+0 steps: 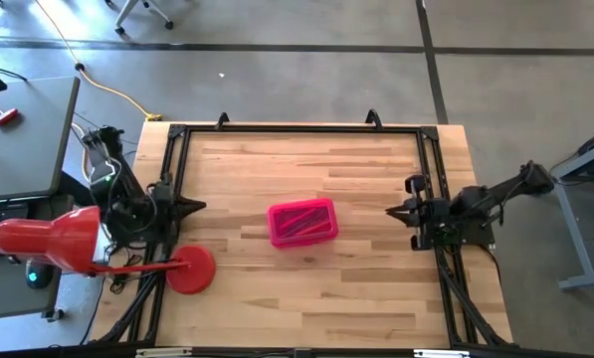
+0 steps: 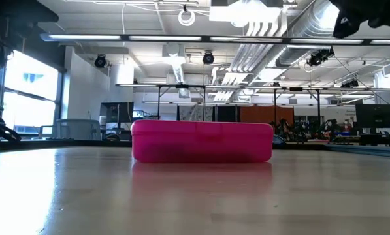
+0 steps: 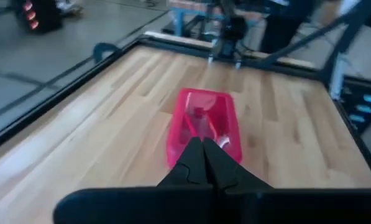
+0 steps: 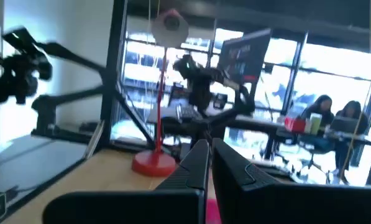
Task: Pick & place school supplies into a supply box
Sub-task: Return to Home Position
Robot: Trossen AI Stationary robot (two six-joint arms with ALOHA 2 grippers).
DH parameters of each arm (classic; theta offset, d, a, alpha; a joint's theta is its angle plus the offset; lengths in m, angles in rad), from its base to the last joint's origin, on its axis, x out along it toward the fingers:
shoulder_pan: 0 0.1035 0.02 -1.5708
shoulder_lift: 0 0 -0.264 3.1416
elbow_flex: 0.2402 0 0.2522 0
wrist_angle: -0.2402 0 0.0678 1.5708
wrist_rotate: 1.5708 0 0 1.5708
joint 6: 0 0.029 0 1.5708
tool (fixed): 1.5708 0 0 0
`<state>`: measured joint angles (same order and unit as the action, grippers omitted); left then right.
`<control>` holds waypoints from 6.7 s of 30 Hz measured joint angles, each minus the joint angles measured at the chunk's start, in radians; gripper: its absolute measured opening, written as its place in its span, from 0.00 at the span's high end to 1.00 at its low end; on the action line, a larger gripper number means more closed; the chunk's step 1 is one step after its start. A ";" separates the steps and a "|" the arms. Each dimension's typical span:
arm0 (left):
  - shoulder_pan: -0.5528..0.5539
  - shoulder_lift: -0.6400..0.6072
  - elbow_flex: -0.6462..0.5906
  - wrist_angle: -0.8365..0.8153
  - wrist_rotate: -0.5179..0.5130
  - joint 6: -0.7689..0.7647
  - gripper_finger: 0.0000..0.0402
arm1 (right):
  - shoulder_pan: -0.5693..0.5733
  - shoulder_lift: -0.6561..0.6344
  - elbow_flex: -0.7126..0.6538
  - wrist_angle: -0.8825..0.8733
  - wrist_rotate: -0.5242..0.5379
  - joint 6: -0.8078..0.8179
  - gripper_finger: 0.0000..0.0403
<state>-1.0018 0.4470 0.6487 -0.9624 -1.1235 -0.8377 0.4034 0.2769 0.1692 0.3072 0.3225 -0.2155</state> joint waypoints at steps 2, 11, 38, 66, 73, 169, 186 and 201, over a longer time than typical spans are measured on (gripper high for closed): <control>0.000 -0.089 -0.027 0.022 0.012 0.095 0.97 | -0.017 -0.029 -0.049 0.056 -0.034 -0.008 1.00; 0.000 -0.426 -0.085 0.088 0.054 0.227 0.96 | -0.101 -0.112 -0.159 0.057 -0.092 0.031 1.00; 0.303 -0.418 -0.633 1.027 0.469 0.817 0.92 | -0.242 -0.145 -0.159 -0.064 0.037 0.164 1.00; 0.596 -0.417 -0.638 1.034 0.590 0.857 0.80 | -0.242 -0.145 -0.160 -0.064 0.038 0.164 1.00; 0.596 -0.417 -0.638 1.034 0.590 0.858 0.80 | -0.242 -0.145 -0.160 -0.063 0.038 0.164 1.00; 0.596 -0.417 -0.639 1.034 0.590 0.858 0.82 | -0.242 -0.145 -0.161 -0.063 0.038 0.164 1.00; 0.596 -0.417 -0.639 1.034 0.590 0.858 0.82 | -0.242 -0.145 -0.161 -0.063 0.038 0.164 1.00; 0.596 -0.417 -0.639 1.034 0.589 0.857 0.82 | -0.241 -0.145 -0.161 -0.063 0.038 0.164 1.00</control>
<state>-0.4057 0.0300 0.0101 0.0712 -0.5342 0.0197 0.1619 0.1314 0.0082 0.2440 0.3603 -0.0517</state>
